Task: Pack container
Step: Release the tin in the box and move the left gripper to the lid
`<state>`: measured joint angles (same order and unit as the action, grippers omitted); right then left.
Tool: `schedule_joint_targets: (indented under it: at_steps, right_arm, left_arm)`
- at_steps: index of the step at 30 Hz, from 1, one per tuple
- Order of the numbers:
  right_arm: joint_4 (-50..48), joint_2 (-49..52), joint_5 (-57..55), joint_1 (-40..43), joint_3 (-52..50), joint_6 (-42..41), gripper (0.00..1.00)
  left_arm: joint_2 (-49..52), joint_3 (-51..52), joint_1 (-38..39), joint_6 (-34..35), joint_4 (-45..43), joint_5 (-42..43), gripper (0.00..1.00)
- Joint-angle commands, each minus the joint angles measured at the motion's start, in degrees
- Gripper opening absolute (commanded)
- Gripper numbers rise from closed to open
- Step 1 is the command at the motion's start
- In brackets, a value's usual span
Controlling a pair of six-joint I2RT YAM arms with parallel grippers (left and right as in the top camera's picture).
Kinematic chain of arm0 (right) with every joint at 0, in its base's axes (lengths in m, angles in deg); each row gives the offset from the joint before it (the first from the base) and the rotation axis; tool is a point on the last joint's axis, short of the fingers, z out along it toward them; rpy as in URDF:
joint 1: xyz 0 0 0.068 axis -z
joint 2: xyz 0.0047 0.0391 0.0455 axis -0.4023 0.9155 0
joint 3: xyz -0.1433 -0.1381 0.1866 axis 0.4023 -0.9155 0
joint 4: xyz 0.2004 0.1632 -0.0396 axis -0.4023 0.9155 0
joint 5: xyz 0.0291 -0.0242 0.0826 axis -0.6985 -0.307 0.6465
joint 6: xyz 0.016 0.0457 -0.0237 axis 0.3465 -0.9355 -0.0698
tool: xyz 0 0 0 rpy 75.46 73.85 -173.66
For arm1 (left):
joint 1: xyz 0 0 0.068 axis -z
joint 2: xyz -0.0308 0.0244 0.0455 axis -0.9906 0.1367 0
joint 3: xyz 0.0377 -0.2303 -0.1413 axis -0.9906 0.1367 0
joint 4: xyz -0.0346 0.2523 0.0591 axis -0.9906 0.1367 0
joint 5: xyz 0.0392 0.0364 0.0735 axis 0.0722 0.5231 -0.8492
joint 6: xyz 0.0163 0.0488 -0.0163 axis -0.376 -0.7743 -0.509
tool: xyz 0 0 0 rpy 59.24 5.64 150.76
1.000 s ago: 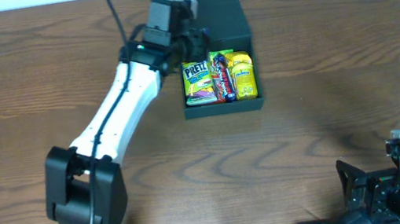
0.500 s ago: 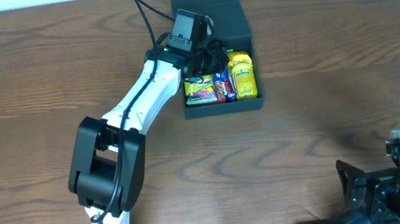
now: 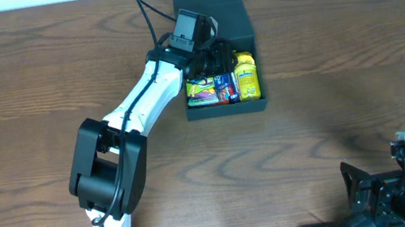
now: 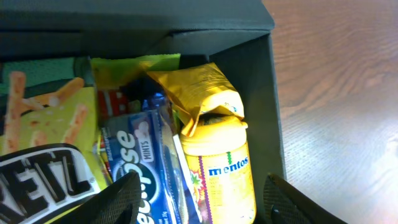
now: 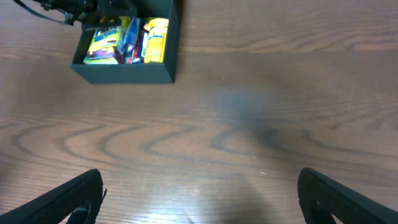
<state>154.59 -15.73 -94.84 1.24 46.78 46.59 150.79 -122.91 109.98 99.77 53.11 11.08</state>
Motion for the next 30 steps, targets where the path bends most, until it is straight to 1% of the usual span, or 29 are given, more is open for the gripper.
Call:
schedule_joint_targets:
  at_steps: [1,4,6,9,10,12,15,16,20,25,30]
  right_arm:
    - [0.04,0.02,-0.42,-0.37,0.35,-0.57,0.99]
    - [0.04,0.02,-0.44,-0.37,0.35,-0.57,0.99]
    - [0.04,0.02,-0.42,-0.37,0.35,-0.57,0.99]
    - [0.04,0.02,-0.42,-0.37,0.35,-0.57,0.99]
    - [0.04,0.02,-0.42,-0.37,0.35,-0.57,0.99]
    - [0.04,0.02,-0.42,-0.37,0.35,-0.57,0.99]
    - [0.04,0.02,-0.42,-0.37,0.35,-0.57,0.99]
    - [0.04,0.02,-0.42,-0.37,0.35,-0.57,0.99]
    - [0.04,0.02,-0.42,-0.37,0.35,-0.57,0.99]
    - [0.04,0.02,-0.42,-0.37,0.35,-0.57,0.99]
    - [0.04,0.02,-0.42,-0.37,0.35,-0.57,0.99]
  left_arm:
    - [-0.52,-1.90,-0.94,0.00,0.15,1.68,0.63]
    - [-1.75,-2.99,-2.19,-1.81,0.15,1.55,0.59]
    - [-2.45,-3.74,-3.45,-3.93,0.11,1.49,0.51]
    - [-3.15,-4.13,-5.66,-5.09,0.09,1.46,0.41]
    - [-3.39,-4.15,-6.49,-5.42,0.09,1.38,0.36]
    - [-3.56,-4.15,-8.46,-5.66,-0.11,1.42,0.22]
    - [-3.61,-4.15,-11.93,-5.60,-0.35,1.60,0.08]
    - [-3.61,-4.15,-13.07,-5.62,-0.35,1.55,0.06]
    - [-3.61,-4.15,-17.09,-5.64,-1.18,1.36,0.06]
    - [-3.58,-4.13,-24.00,-5.66,-3.13,1.33,0.06]
    - [-3.56,-4.13,-29.53,-7.56,-3.08,1.44,0.06]
